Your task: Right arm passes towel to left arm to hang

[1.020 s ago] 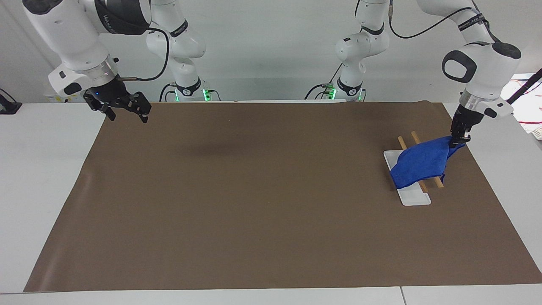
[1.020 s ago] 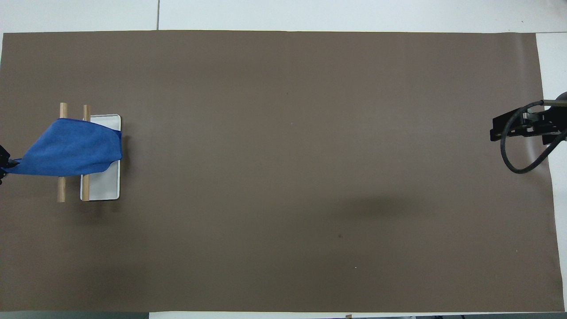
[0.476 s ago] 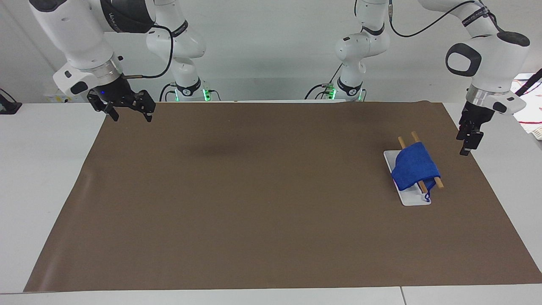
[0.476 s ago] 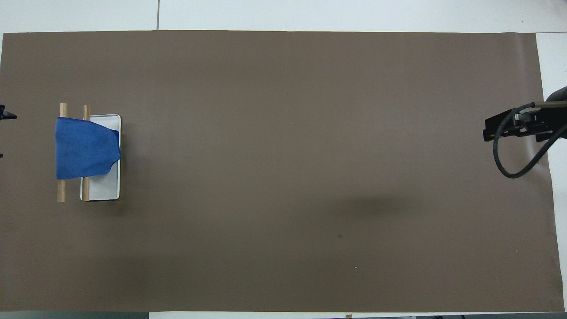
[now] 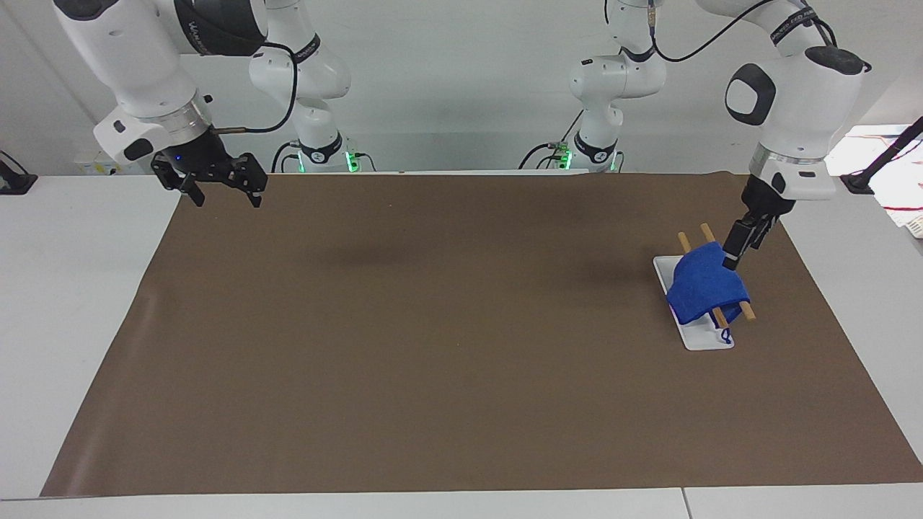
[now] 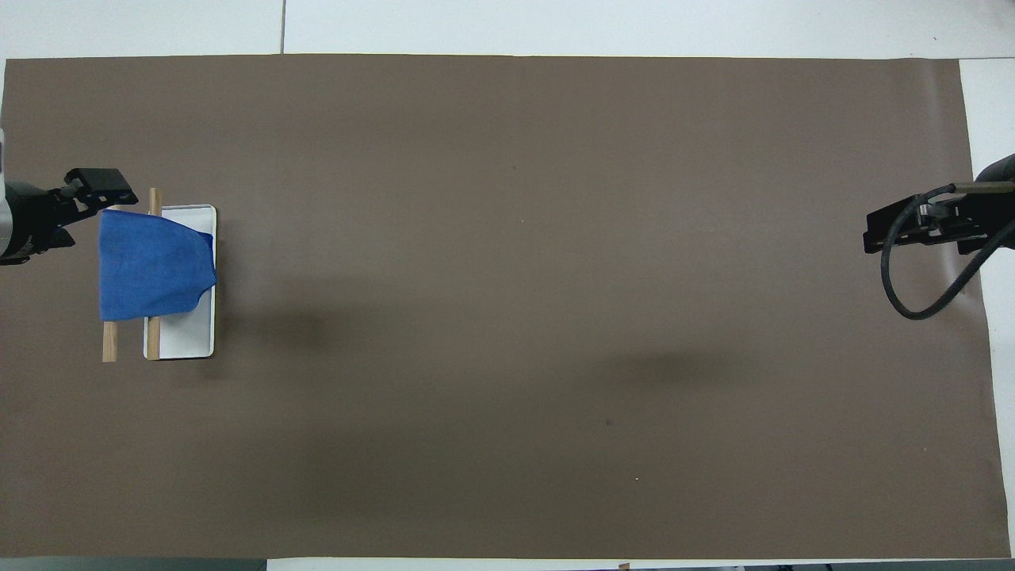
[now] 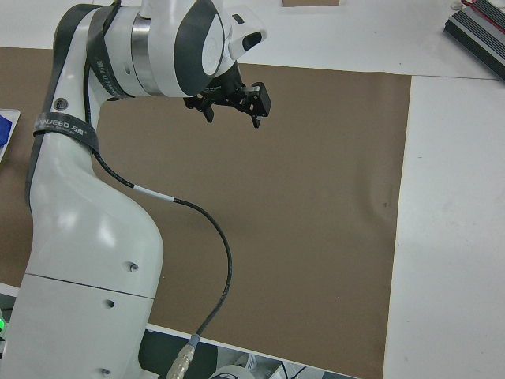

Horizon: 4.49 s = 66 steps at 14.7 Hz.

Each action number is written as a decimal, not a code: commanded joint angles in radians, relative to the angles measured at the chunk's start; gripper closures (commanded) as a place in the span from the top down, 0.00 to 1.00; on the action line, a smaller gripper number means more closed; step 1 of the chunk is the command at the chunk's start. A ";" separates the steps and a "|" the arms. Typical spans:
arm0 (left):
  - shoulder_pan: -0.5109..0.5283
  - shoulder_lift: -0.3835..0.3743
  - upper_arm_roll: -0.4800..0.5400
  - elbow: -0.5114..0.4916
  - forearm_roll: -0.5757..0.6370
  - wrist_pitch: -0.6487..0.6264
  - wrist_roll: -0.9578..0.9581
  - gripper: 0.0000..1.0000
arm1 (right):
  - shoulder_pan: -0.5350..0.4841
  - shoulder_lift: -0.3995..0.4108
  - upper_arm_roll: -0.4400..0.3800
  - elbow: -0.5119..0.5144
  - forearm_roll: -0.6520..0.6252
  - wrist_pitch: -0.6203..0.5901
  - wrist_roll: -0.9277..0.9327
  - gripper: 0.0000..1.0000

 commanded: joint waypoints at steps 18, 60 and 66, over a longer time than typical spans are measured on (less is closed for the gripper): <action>-0.017 0.035 0.013 0.323 -0.066 -0.640 0.409 1.00 | 0.018 -0.016 0.007 -0.034 0.000 0.024 0.062 1.00; -0.008 0.023 0.007 0.285 0.003 -0.485 0.454 1.00 | 0.010 -0.011 0.005 -0.038 0.003 0.089 0.047 1.00; -0.008 0.024 0.007 0.286 0.003 -0.488 0.454 1.00 | 0.006 -0.005 0.005 -0.023 0.016 0.073 -0.007 1.00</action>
